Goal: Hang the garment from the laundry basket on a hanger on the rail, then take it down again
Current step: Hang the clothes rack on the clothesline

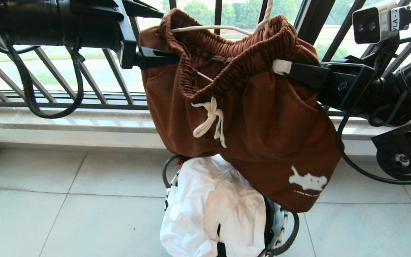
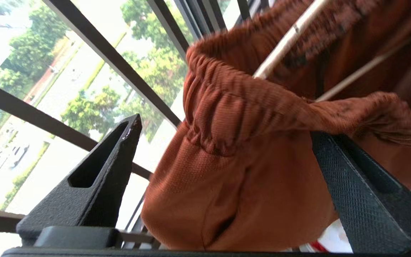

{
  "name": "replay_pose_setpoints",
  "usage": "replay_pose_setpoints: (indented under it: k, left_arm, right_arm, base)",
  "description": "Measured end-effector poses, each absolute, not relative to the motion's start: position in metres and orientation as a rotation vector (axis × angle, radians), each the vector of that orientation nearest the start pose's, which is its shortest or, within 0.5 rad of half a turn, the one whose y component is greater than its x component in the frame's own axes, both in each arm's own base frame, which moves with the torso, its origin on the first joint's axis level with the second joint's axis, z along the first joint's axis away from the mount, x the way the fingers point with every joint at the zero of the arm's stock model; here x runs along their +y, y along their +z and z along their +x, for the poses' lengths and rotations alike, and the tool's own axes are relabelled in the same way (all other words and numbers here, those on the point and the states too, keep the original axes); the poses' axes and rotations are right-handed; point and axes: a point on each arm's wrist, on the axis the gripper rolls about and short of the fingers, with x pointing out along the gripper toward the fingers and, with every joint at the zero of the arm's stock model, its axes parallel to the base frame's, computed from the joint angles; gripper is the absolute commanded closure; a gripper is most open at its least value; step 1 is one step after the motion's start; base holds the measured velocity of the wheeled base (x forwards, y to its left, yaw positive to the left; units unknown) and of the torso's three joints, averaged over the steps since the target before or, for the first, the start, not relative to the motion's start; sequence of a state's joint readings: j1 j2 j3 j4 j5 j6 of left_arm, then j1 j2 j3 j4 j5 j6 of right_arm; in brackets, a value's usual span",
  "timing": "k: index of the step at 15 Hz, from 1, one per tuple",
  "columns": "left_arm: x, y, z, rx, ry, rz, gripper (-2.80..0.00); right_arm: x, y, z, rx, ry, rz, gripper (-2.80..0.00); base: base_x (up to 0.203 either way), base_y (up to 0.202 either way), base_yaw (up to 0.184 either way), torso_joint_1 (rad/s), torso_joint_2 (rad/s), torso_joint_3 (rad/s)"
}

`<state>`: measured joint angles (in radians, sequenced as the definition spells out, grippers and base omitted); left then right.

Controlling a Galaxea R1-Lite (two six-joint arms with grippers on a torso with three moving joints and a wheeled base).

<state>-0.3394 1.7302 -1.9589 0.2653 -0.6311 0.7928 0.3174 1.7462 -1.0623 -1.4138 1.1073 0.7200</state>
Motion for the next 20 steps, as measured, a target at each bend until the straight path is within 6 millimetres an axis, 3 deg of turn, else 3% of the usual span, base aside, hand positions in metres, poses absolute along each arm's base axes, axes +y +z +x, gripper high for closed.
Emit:
replay_pose_setpoints:
  k: [9, 13, 19, 20]
  left_arm:
    - [-0.128, 0.398, 0.277, -0.311, -1.025, 0.665, -2.80]
    - [-0.130, 0.392, 0.272, -0.227, -1.048, 0.655, -2.80]
    - [-0.130, 0.394, 0.268, -0.232, -1.049, 0.655, -2.80]
    - [-0.130, 0.394, 0.268, -0.233, -1.050, 0.655, -1.78]
  right_arm:
    - [0.113, 0.301, 0.281, -0.193, 1.546, 0.249, 0.00]
    - [0.112, 0.301, 0.281, -0.194, 1.540, 0.248, 0.00]
    - [0.111, 0.301, 0.281, -0.195, 1.540, 0.248, 0.00]
    - [0.111, 0.301, 0.281, -0.194, 1.540, 0.248, 0.00]
  base:
    - [0.000, 0.000, 0.000, 0.000, 0.00, 0.000]
    - [0.000, 0.000, 0.000, 0.000, 0.00, 0.000]
    - [0.000, 0.000, 0.000, 0.000, 0.00, 0.000]
    - [0.000, 0.000, 0.000, 0.000, 0.00, 0.000]
